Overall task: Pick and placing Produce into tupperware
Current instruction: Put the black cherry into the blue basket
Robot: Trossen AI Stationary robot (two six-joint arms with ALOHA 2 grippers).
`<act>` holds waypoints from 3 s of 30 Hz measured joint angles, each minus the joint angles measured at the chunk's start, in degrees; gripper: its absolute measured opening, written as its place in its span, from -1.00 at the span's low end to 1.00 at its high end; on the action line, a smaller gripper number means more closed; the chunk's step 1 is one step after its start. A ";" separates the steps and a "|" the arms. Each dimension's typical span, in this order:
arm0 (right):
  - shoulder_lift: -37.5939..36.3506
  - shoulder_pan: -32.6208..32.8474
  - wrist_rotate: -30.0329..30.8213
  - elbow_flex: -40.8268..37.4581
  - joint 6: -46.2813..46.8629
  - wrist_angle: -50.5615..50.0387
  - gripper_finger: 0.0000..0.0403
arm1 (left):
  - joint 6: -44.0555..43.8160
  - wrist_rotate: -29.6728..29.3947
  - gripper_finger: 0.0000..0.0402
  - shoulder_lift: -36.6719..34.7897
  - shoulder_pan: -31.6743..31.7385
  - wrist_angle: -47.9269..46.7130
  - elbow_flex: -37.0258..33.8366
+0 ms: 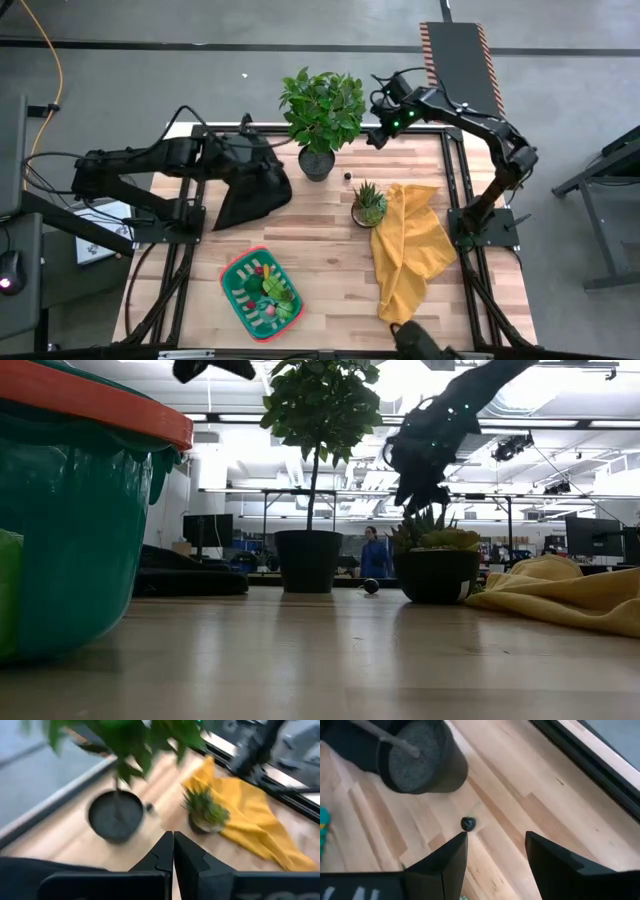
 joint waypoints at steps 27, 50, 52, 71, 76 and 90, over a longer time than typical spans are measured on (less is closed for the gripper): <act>5.51 9.25 7.77 -6.04 13.43 8.37 -0.05 | -2.76 3.25 -0.96 -20.01 -0.04 -2.52 -7.23; 4.48 15.72 17.45 -13.09 20.46 17.99 -0.05 | -3.61 0.61 -0.96 -19.93 -0.04 -6.50 -7.25; 4.50 15.90 17.35 -13.07 21.25 17.84 -0.05 | -3.66 0.59 -0.96 -19.93 -0.04 -6.75 -7.25; 4.50 18.03 16.72 -13.07 21.95 14.06 -0.05 | -3.71 0.09 -0.96 -19.93 -0.04 -8.52 -7.25; 4.50 18.01 16.71 -13.07 22.72 14.17 -0.05 | -3.71 0.09 -0.96 -19.93 -0.04 -8.52 -7.25; 4.50 17.85 16.41 -13.07 23.37 16.94 -0.05 | -3.71 0.11 -0.96 -19.93 -0.04 -8.49 -7.25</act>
